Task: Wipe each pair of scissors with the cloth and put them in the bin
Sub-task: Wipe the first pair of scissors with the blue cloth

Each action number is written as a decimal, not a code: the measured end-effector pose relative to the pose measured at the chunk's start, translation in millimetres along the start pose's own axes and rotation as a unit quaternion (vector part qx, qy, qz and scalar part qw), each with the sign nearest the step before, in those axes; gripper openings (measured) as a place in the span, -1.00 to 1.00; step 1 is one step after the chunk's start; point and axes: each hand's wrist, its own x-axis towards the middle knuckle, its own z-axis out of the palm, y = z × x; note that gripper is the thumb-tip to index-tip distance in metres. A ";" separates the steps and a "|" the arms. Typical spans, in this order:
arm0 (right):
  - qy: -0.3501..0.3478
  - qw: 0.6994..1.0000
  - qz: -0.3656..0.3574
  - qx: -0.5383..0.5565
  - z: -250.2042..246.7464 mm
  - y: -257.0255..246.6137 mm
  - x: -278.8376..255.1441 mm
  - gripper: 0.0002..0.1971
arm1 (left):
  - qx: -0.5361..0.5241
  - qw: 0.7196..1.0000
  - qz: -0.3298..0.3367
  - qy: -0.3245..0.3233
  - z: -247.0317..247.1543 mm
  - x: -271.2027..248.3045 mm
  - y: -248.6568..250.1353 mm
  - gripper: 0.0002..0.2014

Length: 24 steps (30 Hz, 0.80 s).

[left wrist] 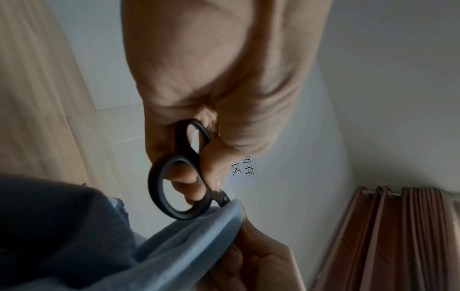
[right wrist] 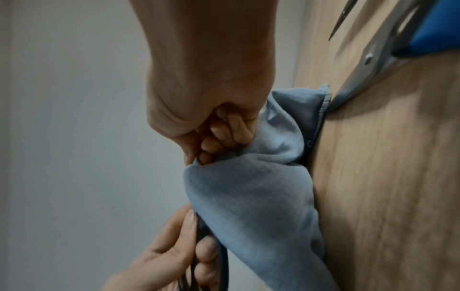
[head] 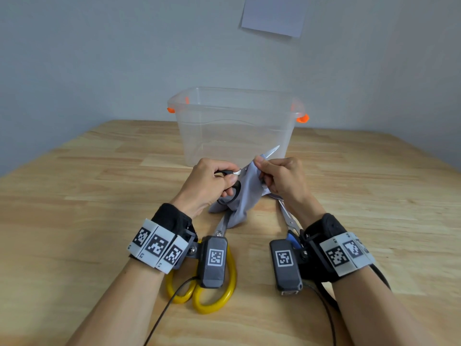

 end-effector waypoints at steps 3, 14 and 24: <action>-0.001 1.000 -0.004 0.000 2.1 1.3 -0.2 -0.47 | -0.006 1.000 -0.004 0.002 -1.0 -0.4 1.1 -0.81; -0.029 1.000 0.005 -0.004 6.9 0.9 -3.0 -0.47 | -0.022 1.000 -0.002 -0.005 -1.7 -1.7 2.8 -0.78; 0.014 1.000 0.000 0.027 -1.9 -1.5 1.7 -0.44 | -0.008 1.000 -0.009 0.003 -2.2 -1.1 2.6 -0.80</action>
